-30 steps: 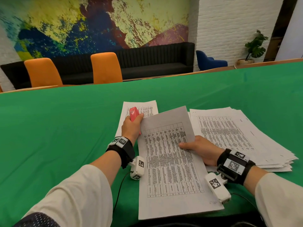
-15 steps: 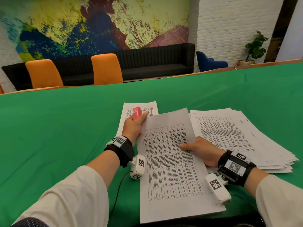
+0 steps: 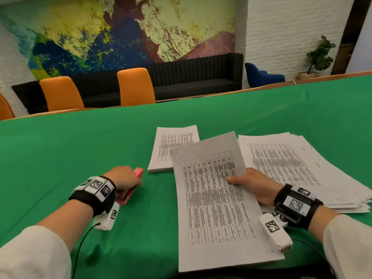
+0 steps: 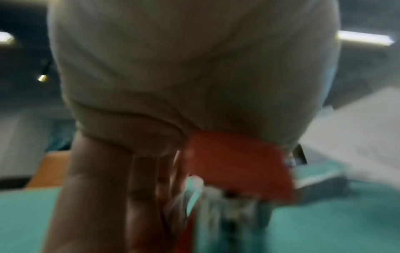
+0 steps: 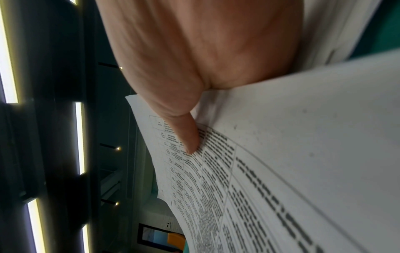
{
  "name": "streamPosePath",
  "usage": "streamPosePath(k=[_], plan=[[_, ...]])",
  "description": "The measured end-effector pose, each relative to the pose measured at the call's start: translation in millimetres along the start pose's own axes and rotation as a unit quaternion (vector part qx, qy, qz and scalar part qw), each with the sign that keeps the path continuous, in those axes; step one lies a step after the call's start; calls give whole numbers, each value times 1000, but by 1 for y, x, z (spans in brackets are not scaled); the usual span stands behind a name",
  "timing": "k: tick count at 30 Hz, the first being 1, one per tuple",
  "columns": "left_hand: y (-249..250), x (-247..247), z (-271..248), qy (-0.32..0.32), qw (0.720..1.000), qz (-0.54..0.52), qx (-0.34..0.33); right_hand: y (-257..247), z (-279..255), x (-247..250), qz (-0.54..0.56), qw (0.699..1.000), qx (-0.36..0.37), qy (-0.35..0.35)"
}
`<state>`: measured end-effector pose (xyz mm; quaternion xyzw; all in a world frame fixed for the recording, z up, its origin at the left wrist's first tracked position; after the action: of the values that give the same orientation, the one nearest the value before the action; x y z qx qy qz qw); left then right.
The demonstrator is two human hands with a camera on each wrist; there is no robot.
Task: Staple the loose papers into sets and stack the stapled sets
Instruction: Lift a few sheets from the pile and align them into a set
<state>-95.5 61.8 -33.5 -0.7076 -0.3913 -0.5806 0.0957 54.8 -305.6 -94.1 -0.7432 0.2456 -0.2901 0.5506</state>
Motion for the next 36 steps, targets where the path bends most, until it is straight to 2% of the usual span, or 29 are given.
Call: streamPosePath(k=[6,9,11,13,15,16,18,21,23,26,28,30,36], plan=[[-19,-5,1,5,985,168,30,-1,1,0,-9,1000,-8,7],[-12,4,-8,37,977,211,23,-2,1,-2,-11,1000,-16,7],[-3,10,-13,82,975,206,-6,-3,0,-2,-5,1000,-25,7],[6,12,-15,118,984,120,-63,-7,-2,-1,12,999,-33,2],[18,5,-22,86,985,-74,-126,-15,-1,3,35,999,-28,-3],[25,-3,-28,49,971,-184,-145,-22,1,5,46,999,-21,-2],[38,-23,-43,-48,918,-362,-153,-41,5,10,66,998,-2,-1],[56,-46,-60,-140,837,-493,-190,-79,13,13,84,996,33,6],[63,-49,-63,-133,800,-549,-204,-102,19,13,98,994,51,9],[68,-45,-61,-71,756,-624,-186,-130,31,12,99,992,74,12],[69,-36,-56,-31,747,-640,-177,-143,38,9,92,992,79,18],[67,-21,-46,14,759,-629,-164,-150,45,3,76,994,74,23],[57,16,18,99,779,-607,-125,-131,70,-18,-71,997,-21,21]])
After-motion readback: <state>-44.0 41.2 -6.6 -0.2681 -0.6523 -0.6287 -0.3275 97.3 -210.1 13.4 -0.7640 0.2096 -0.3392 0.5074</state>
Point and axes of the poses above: each hand's wrist, its own z-axis towards the middle knuckle, its own x-axis out of the back of the hand, y = z × x, the point moved 4 cm from there along z, towards the middle knuckle, and after that the axes turned 12 degrees about -z, right-handed, at the moved point
